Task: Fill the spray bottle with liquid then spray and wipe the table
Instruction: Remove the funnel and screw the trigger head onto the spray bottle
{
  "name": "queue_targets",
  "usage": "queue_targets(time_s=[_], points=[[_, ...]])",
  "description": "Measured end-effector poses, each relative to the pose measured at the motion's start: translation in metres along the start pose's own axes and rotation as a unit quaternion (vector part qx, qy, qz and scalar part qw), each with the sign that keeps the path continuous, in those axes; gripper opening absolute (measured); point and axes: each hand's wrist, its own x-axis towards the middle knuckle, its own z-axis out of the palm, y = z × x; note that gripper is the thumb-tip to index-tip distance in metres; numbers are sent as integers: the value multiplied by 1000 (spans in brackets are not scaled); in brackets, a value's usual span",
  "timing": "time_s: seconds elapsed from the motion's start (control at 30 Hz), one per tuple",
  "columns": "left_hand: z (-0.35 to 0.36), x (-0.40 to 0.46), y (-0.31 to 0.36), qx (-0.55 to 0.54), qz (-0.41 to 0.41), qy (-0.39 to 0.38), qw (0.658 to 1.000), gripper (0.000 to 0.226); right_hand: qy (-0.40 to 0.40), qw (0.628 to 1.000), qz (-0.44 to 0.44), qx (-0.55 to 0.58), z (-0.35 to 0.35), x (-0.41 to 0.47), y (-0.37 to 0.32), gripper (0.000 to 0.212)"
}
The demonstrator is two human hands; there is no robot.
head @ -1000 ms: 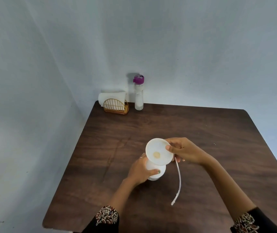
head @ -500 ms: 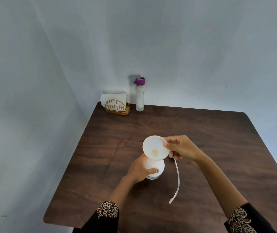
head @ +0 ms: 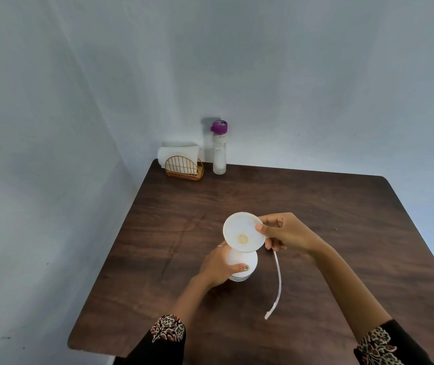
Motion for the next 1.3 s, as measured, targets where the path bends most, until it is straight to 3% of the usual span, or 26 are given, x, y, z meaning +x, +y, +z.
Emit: queue_targets(time_s=[0.07, 0.2, 0.33, 0.57, 0.7, 0.8, 0.93, 1.03, 1.3], points=[[0, 0, 0, -5, -4, 0, 1000, 72, -12, 999, 6, -31, 1, 2, 1, 24], [-1, 0, 1, 5, 8, 5, 1000, 68, -25, 998, 36, 47, -4, 2, 3, 22], [-1, -1, 2, 2, 9, 3, 1000, 71, -33, 998, 53, -12, -5, 6, 6, 23], [-4, 0, 2, 11, 27, 6, 1000, 66, -54, 997, 37, 42, -15, 0, -4, 31], [-14, 6, 2, 19, 30, -55, 998, 79, -47, 998, 24, 39, -23, -4, -13, 31], [-35, 13, 12, 9, 16, -96, 995, 88, 1, 998, -8, 61, -31, -6, -23, 24], [-77, 19, 54, -126, 34, -51, 990, 61, 96, 989, -45, 101, -44, 7, -34, 22], [-101, 27, 90, -175, 69, -28, 982, 47, 136, 987, -62, 65, -52, 32, -37, 26], [-99, 100, 131, -264, 51, -16, 963, 48, 244, 963, -85, -77, -65, 137, -13, 30]])
